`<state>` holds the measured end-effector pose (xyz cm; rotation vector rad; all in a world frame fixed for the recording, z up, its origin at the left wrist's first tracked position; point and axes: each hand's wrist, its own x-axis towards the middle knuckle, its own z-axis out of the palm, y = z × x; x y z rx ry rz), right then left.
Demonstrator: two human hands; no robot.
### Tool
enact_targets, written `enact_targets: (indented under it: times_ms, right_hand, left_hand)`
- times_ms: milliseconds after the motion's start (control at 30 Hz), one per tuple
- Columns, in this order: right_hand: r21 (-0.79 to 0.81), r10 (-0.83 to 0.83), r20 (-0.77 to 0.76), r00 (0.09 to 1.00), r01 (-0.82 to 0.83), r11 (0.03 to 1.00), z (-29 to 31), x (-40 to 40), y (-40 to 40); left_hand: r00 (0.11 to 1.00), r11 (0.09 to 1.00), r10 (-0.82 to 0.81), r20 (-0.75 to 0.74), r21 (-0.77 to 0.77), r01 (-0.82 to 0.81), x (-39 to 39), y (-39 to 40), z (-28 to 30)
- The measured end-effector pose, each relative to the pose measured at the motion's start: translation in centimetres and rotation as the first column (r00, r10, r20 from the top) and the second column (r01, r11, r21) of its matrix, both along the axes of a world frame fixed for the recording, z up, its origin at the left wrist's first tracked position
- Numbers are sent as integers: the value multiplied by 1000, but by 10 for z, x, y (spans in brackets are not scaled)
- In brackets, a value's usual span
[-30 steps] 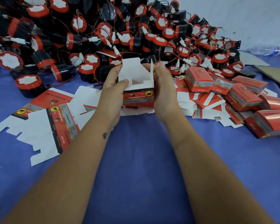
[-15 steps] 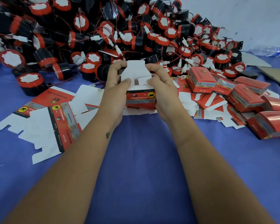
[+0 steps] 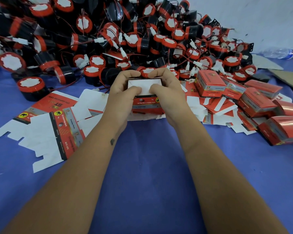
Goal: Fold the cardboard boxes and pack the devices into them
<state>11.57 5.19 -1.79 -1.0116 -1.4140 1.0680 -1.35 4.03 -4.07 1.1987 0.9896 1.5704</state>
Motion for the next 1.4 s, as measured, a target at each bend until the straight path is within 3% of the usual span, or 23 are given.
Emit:
enact_targets:
  times_ms: [167,300,400,500,600,767,867,933,1033,1100,1267,1333,1400]
  right_hand:
    - [34,-45,50,998,43,999,2,-2,-2]
    - [10,-103,-115,988,105,994,5,-6,-3]
    - [-2,-197,-12,980,197,980,5,-5,-2]
    - [-153,-111,-64,992,100,983,7,-4,-2]
    - [-223,-40,-228,973,-12,975,12,-4,-2]
    - [69,48,-366,929,-24,997,20,-1,-4]
    - [101,95,-441,893,-56,993,18,4,-3]
    - [76,29,-468,883,8,997,14,8,-1]
    - [-7,-286,-313,906,299,954,10,18,6]
    - [-5,-379,-183,907,384,923,4,25,10]
    - [66,-306,187,934,299,952,-13,34,26]
    - [119,-272,397,877,245,962,-18,31,29]
    - [201,-339,464,819,275,940,-21,29,30]
  left_hand:
    - [1000,999,26,5,18,-27,-1,-1,0]
    - [993,995,25,116,97,-37,-2,2,4]
    - [991,972,61,121,217,-86,0,1,7]
    - [991,953,121,58,272,-132,2,-2,9]
    - [994,978,84,75,187,-96,4,-2,8]
    - [933,991,-131,334,24,131,9,-3,5]
    - [969,985,-102,227,-110,129,7,-2,7]
    - [980,981,-75,183,-163,105,5,1,7]
    - [975,988,1,224,-151,34,-3,6,4]
    - [971,989,76,226,-140,-45,-9,8,3]
    - [950,974,180,253,-177,-138,-13,11,1]
    - [933,971,185,308,-204,-126,-14,12,1]
    - [914,966,198,354,-228,-122,-14,13,2]
